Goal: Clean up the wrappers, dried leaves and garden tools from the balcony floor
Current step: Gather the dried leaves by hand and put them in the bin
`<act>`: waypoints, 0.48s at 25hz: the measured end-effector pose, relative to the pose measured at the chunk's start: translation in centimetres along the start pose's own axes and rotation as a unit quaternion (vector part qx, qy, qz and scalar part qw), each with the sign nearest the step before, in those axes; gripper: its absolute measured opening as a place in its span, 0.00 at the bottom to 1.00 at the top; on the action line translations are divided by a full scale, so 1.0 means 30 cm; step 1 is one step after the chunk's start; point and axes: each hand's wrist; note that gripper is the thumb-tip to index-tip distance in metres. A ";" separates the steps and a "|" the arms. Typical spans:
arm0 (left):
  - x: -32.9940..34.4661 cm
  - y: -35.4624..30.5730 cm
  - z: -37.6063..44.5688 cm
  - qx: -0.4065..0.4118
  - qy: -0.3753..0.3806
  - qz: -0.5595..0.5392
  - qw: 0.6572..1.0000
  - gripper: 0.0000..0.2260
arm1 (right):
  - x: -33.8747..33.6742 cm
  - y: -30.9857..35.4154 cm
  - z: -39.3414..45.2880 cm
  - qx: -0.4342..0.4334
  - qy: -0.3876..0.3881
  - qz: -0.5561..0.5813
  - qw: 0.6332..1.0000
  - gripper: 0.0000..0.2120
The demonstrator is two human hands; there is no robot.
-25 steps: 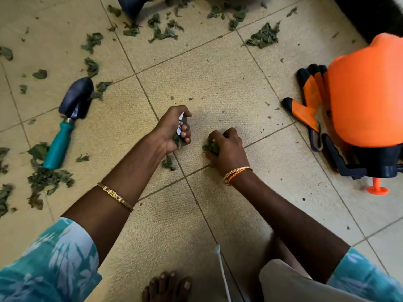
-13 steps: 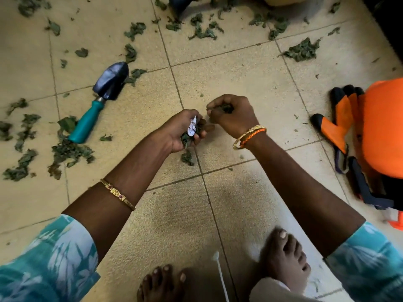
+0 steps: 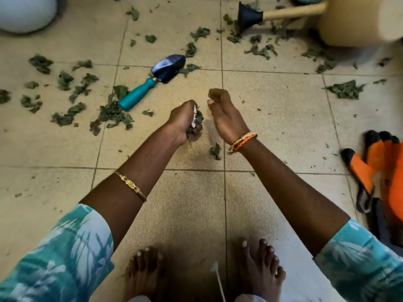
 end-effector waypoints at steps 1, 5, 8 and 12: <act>-0.034 0.002 -0.013 -0.010 0.002 0.005 1.000 0.13 | -0.021 -0.030 0.004 -0.004 0.003 -0.046 0.999 0.16; -0.178 -0.002 -0.064 -0.046 0.006 -0.017 0.999 0.12 | 0.004 -0.190 -0.088 0.000 0.136 -0.320 0.938 0.24; -0.240 0.017 -0.080 -0.062 0.020 -0.052 0.997 0.10 | 0.092 -0.281 -0.192 -0.125 0.004 -0.364 0.923 0.19; -0.264 0.059 -0.065 -0.089 0.046 -0.068 0.993 0.10 | 0.090 -0.288 -0.178 -0.203 -0.079 -0.294 0.931 0.08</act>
Point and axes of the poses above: each hand's wrist, its own z-axis towards the middle knuckle, its own x-axis out of the palm, y = z × x, and after that the axes turned 4 degrees about x, right-handed
